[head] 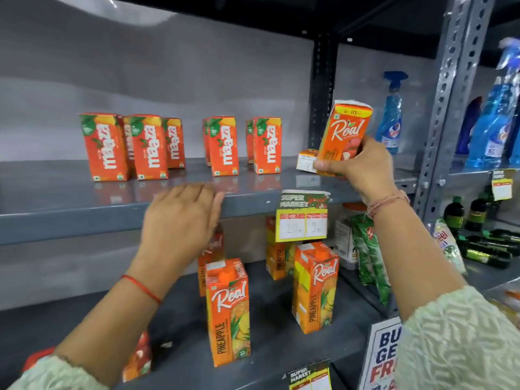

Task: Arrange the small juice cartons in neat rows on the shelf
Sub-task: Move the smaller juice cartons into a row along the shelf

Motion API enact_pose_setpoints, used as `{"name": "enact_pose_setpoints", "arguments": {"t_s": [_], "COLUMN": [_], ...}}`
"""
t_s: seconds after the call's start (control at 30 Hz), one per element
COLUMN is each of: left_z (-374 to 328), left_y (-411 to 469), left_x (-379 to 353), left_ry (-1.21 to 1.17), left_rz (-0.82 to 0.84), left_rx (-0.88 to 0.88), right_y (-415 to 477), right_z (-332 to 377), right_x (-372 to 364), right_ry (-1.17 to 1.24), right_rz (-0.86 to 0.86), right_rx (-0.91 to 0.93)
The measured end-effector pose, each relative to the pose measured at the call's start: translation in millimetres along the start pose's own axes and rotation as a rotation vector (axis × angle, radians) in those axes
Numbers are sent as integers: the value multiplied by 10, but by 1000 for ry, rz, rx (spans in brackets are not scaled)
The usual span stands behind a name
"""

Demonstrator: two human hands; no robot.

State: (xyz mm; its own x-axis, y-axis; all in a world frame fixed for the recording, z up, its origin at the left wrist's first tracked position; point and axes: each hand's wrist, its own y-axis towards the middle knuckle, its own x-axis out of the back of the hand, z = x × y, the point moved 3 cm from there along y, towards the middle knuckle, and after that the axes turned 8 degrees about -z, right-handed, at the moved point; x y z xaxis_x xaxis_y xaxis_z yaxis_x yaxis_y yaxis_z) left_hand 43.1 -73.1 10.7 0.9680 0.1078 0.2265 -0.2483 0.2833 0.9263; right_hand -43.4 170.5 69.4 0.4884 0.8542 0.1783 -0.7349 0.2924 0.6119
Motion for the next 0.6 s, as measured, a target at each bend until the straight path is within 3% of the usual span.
{"name": "enact_pose_setpoints", "arguments": {"t_s": [0.3,0.6], "left_z": [1519,3264], "left_y": [-732,-1450], "left_x": [673,1431], "left_ry": [144,299], "left_rz": [-46,-19], "left_rx": [72,144], "right_y": [-957,-1943], "right_z": [1211,2561], "right_x": [-1273,-2756], "right_ry": [302,346], "right_rz": [387,752], "right_rx": [30,-50]}}
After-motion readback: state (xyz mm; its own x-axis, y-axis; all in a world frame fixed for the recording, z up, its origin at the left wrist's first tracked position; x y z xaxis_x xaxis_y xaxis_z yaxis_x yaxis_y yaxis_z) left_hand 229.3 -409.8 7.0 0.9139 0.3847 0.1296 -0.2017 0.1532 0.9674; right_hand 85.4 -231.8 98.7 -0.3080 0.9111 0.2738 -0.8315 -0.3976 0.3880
